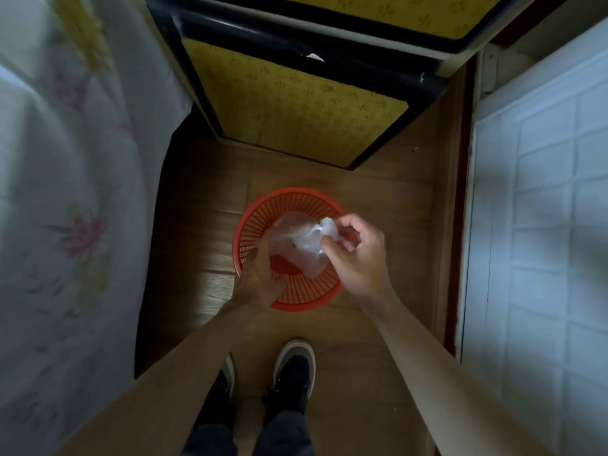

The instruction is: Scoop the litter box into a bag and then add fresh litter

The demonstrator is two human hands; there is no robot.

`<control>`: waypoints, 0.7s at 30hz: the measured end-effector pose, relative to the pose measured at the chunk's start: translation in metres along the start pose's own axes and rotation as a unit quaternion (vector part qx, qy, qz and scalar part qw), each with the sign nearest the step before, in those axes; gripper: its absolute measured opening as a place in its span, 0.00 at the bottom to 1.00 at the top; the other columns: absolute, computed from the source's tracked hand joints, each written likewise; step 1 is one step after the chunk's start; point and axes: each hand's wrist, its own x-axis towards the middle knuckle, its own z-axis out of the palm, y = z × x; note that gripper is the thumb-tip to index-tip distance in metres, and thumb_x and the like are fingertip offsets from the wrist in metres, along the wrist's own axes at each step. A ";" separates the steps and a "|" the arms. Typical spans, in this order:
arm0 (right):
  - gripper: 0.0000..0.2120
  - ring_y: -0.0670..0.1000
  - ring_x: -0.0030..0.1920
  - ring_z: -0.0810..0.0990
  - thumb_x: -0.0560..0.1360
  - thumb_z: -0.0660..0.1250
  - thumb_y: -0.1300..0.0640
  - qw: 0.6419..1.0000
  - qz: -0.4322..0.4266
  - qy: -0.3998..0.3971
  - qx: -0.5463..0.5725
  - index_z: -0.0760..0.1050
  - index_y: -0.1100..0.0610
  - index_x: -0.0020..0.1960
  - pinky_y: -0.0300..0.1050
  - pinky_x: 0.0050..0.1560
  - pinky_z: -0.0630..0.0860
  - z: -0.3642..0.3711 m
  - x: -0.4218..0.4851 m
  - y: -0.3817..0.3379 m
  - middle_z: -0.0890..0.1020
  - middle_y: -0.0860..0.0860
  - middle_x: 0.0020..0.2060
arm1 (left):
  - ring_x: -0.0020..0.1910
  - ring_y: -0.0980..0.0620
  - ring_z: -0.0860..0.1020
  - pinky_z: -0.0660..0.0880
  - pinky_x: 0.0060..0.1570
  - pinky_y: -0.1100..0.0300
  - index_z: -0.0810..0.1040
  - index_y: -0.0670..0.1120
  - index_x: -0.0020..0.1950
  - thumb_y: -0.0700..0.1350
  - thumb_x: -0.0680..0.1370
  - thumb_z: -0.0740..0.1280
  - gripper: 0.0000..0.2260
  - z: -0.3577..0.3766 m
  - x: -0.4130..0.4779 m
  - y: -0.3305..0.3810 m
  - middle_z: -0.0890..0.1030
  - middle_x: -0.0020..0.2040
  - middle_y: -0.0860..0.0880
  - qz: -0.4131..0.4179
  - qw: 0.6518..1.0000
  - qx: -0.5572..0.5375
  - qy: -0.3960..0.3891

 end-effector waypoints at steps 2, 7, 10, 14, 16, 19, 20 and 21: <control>0.05 0.45 0.37 0.82 0.72 0.72 0.61 1.000 0.004 0.003 -0.022 0.77 0.61 0.46 0.45 0.38 0.81 0.006 0.003 0.010 0.82 0.44 0.36 | 0.65 0.54 0.72 0.75 0.56 0.61 0.54 0.58 0.75 0.37 0.71 0.72 0.40 -0.002 0.003 -0.002 0.73 0.65 0.52 0.006 1.000 -0.001 -0.005; 0.10 0.52 0.42 0.83 0.72 0.70 0.49 0.999 0.001 0.005 -0.054 0.76 0.55 0.48 0.56 0.42 0.80 0.012 0.001 0.013 0.82 0.50 0.41 | 0.63 0.54 0.72 0.76 0.54 0.58 0.52 0.53 0.78 0.39 0.72 0.71 0.40 -0.024 -0.001 0.016 0.72 0.67 0.51 0.002 1.000 0.014 -0.022; 0.21 0.46 0.47 0.79 0.71 0.68 0.40 0.992 0.013 -0.006 -0.123 0.75 0.53 0.56 0.47 0.47 0.78 0.006 -0.009 0.001 0.80 0.47 0.46 | 0.61 0.49 0.76 0.80 0.52 0.48 0.53 0.58 0.77 0.50 0.69 0.71 0.41 -0.049 -0.012 0.036 0.72 0.67 0.49 0.016 0.998 0.043 -0.033; 0.42 0.43 0.65 0.67 0.69 0.73 0.40 0.968 0.031 -0.080 -0.234 0.58 0.51 0.76 0.40 0.63 0.65 -0.005 -0.022 -0.019 0.72 0.44 0.65 | 0.53 0.45 0.80 0.80 0.50 0.45 0.56 0.57 0.73 0.59 0.67 0.69 0.38 -0.083 -0.027 0.066 0.78 0.60 0.49 0.038 0.984 0.167 -0.039; 0.44 0.47 0.70 0.64 0.70 0.74 0.45 0.952 0.016 -0.115 -0.283 0.53 0.51 0.78 0.40 0.68 0.58 -0.011 -0.027 -0.032 0.69 0.45 0.69 | 0.51 0.46 0.81 0.80 0.50 0.45 0.58 0.55 0.71 0.62 0.67 0.70 0.37 -0.099 -0.035 0.080 0.79 0.56 0.49 0.051 0.975 0.214 -0.028; 0.45 0.49 0.72 0.63 0.70 0.74 0.46 0.937 -0.001 -0.128 -0.326 0.53 0.52 0.78 0.40 0.68 0.56 -0.022 -0.035 -0.056 0.67 0.46 0.71 | 0.59 0.45 0.77 0.75 0.58 0.42 0.58 0.55 0.71 0.63 0.67 0.70 0.37 -0.122 -0.050 0.101 0.77 0.60 0.49 0.074 0.960 0.267 -0.024; 0.45 0.50 0.72 0.63 0.70 0.74 0.46 0.936 -0.006 -0.129 -0.329 0.53 0.52 0.78 0.41 0.69 0.58 -0.025 -0.040 -0.066 0.67 0.47 0.71 | 0.61 0.45 0.76 0.73 0.60 0.41 0.58 0.55 0.71 0.63 0.68 0.70 0.37 -0.129 -0.057 0.109 0.76 0.61 0.49 0.078 0.957 0.279 -0.024; 0.44 0.50 0.71 0.64 0.70 0.74 0.46 0.935 -0.009 -0.131 -0.329 0.53 0.52 0.78 0.42 0.69 0.60 -0.028 -0.044 -0.075 0.66 0.48 0.71 | 0.61 0.44 0.75 0.72 0.61 0.42 0.58 0.55 0.70 0.63 0.68 0.70 0.36 -0.136 -0.064 0.117 0.75 0.62 0.49 0.086 0.953 0.291 -0.021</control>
